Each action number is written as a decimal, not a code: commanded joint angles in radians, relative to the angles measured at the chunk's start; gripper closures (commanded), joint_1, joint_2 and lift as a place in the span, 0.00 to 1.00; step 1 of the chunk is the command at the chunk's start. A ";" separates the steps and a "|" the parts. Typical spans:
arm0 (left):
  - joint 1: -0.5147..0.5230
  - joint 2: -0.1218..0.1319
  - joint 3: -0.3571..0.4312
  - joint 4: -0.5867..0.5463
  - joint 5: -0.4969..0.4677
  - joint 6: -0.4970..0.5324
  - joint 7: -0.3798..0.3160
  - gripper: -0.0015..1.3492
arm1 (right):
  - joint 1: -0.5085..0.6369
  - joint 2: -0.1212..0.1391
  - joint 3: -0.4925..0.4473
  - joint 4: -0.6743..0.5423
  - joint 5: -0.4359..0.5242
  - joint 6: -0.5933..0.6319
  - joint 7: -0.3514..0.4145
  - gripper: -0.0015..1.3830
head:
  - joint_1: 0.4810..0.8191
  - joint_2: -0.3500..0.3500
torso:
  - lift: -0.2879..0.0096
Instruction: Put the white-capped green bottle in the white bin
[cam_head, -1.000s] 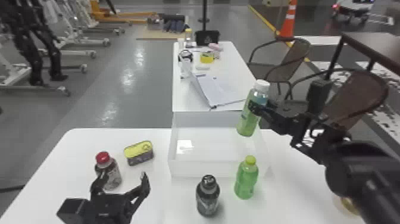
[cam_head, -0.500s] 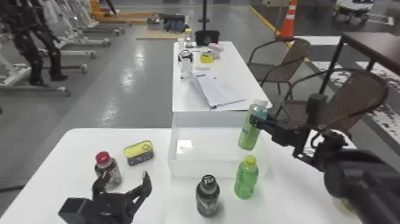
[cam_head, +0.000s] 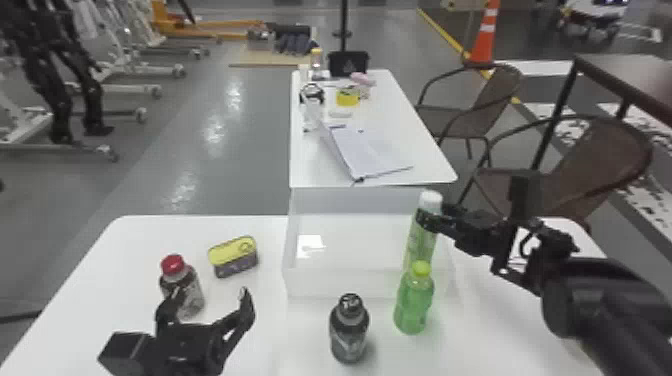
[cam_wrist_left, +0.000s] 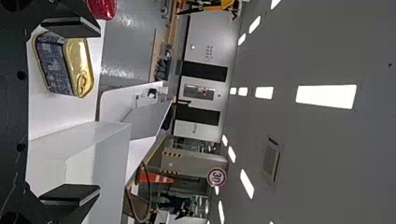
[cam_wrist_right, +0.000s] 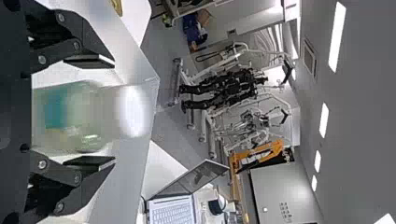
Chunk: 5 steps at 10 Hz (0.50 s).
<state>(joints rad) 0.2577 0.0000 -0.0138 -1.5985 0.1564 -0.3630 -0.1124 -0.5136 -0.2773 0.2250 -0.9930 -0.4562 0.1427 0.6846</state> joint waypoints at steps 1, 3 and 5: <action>0.000 -0.003 0.000 0.000 0.000 -0.001 0.000 0.09 | -0.005 0.000 0.001 0.010 -0.002 -0.008 0.001 0.03 | 0.20 0.50 | 0.63; 0.000 -0.003 0.000 0.000 0.000 -0.001 0.000 0.09 | -0.005 0.000 0.001 0.014 -0.012 -0.020 0.001 0.04 | 0.20 0.50 | 0.63; 0.000 -0.003 -0.002 0.000 0.000 -0.007 0.000 0.09 | 0.021 0.001 -0.015 -0.027 -0.007 -0.037 0.001 0.04 | 0.20 0.50 | 0.63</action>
<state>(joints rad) 0.2577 0.0000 -0.0146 -1.5983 0.1565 -0.3665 -0.1125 -0.5048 -0.2768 0.2179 -1.0003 -0.4670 0.1115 0.6859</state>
